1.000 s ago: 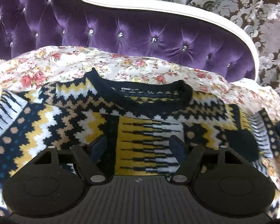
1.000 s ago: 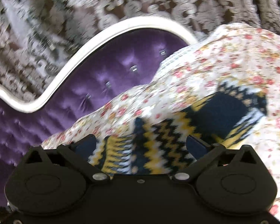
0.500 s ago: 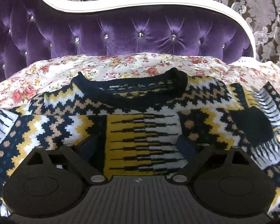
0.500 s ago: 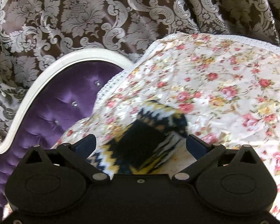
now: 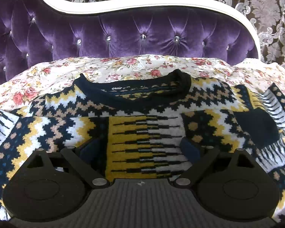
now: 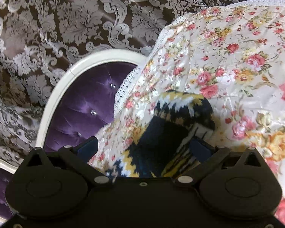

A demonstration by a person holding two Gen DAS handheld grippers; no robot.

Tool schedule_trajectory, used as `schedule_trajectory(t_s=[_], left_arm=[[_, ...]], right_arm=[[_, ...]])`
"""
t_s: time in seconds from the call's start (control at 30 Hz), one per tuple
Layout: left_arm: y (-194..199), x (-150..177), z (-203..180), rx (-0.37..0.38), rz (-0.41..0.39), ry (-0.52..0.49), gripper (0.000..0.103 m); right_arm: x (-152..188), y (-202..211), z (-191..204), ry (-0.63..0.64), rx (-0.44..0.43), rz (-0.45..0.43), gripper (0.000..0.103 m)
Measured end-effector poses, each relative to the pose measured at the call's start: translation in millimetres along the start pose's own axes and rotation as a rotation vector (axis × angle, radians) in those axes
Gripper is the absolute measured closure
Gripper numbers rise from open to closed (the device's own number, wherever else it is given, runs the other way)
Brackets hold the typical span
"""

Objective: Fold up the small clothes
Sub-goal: 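Grasp the sweater side edge with the right gripper and lift it toward the collar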

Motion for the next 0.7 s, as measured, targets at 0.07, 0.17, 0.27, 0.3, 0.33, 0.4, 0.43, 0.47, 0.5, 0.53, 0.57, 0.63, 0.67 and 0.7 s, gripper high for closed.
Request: schedule_trajectory(t_s=[0.07, 0.17, 0.27, 0.3, 0.33, 0.4, 0.43, 0.47, 0.5, 0.53, 0.57, 0.63, 0.67, 0.7], left_arm=[[0.1, 0.0, 0.0, 0.001, 0.000, 0.001, 0.010], [0.1, -0.1, 0.0, 0.001, 0.000, 0.001, 0.010], [0.1, 0.0, 0.0, 0.001, -0.001, 0.001, 0.010], [0.0, 0.0, 0.1, 0.001, -0.001, 0.001, 0.010], [0.1, 0.1, 0.1, 0.001, -0.001, 0.001, 0.010], [0.0, 0.2, 0.0, 0.001, -0.001, 0.001, 0.010], [0.1, -0.3, 0.1, 0.002, 0.000, 0.001, 0.010], [0.1, -0.2, 0.0, 0.002, 0.000, 0.002, 0.011], [0.1, -0.2, -0.1, 0.002, 0.000, 0.002, 0.011], [0.1, -0.2, -0.1, 0.001, 0.000, 0.000, 0.011], [0.0, -0.1, 0.1, 0.002, 0.001, 0.001, 0.011], [0.4, -0.5, 0.4, 0.010, 0.007, 0.005, 0.011], [0.9, -1.5, 1.0, 0.017, 0.013, 0.007, 0.011], [1.5, -2.6, 2.1, 0.028, 0.020, 0.013, 0.011]], right_arm=[[-0.5, -1.6, -0.7, -0.003, -0.016, -0.012, 0.003], [-0.4, -8.1, -1.5, 0.027, 0.008, -0.002, 0.030], [1.6, -15.7, -12.7, 0.001, 0.056, 0.021, 0.084], [2.4, -15.9, -17.6, -0.018, 0.073, 0.024, 0.088], [2.2, -14.8, -19.3, -0.041, 0.063, 0.020, 0.088], [0.0, -11.0, -14.3, -0.042, 0.064, 0.020, 0.088], [-1.7, -7.8, -7.2, -0.024, 0.058, 0.017, 0.088], [-3.3, -4.4, 0.8, -0.013, 0.041, 0.011, 0.088], [-5.0, -0.5, 10.6, -0.011, 0.011, 0.006, 0.089], [-6.0, 3.5, 22.1, -0.015, -0.028, 0.001, 0.089], [-6.9, 7.9, 34.4, -0.016, -0.068, -0.006, 0.089], [-5.7, 16.8, 64.3, 0.006, -0.145, -0.014, 0.089], [-3.0, 19.7, 78.2, 0.024, -0.175, -0.010, 0.089], [0.9, 21.7, 92.4, 0.046, -0.205, -0.003, 0.089]])
Point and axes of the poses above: each gripper's, at about its wrist camera, not at the fingertips, and y roughly against the way its jaws point, z to its left, x to its underside, the point moved 8 cm from there along -y, roughly the way its jaws point, and after that the axes turned 5 degrees about -x, right-handed, at the moved point
